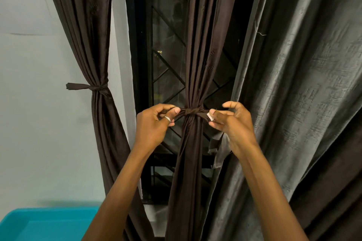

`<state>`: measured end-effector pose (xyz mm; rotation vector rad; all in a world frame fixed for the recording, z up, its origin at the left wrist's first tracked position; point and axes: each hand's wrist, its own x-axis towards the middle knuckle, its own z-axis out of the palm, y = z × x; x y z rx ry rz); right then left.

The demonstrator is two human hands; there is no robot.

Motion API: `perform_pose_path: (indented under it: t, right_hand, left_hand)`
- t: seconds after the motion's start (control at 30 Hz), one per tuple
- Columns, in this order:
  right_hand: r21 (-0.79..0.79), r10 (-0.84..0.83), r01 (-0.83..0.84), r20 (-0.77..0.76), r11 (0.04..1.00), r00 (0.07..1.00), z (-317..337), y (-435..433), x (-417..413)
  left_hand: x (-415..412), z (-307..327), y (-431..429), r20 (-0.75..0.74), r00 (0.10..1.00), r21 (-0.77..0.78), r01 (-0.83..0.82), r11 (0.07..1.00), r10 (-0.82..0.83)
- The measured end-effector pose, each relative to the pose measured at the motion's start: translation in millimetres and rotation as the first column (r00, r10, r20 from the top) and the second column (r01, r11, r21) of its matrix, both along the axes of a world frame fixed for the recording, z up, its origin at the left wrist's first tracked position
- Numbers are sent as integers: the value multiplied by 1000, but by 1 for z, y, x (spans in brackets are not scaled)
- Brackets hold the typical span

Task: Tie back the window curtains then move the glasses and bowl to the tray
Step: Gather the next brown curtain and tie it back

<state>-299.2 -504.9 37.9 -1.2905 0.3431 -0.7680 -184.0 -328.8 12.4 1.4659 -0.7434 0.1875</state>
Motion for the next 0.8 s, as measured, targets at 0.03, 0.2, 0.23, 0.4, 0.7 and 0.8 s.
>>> perform_pose_path:
  t: [0.03,0.2,0.23,0.4,0.7,0.8]
  right_hand:
    - [0,4,-4,-3,1000,1000,-1,-1,-1]
    - [-30,-1,1,-14,1000,1000,-6,3,3]
    - [-35,-2,1,-12,999,1000,-7,5,5]
    - [-120,68,-73,-52,990,996,-9,21,16]
    - [-319,-31,8,-67,948,997,-9,27,28]
    - [-353,-84,47,-91,934,992,-10,25,32]
  left_hand:
    - [0,1,1,13,1000,8,-12,1000,12]
    - [1,-1,3,28,998,6,-64,998,63]
    - [1,-2,3,26,997,16,-68,998,68]
    - [-3,-1,-7,9,997,55,-82,995,81]
    - [-10,10,-30,166,947,278,-313,908,275]
    - [-12,11,-33,277,897,282,-418,864,343]
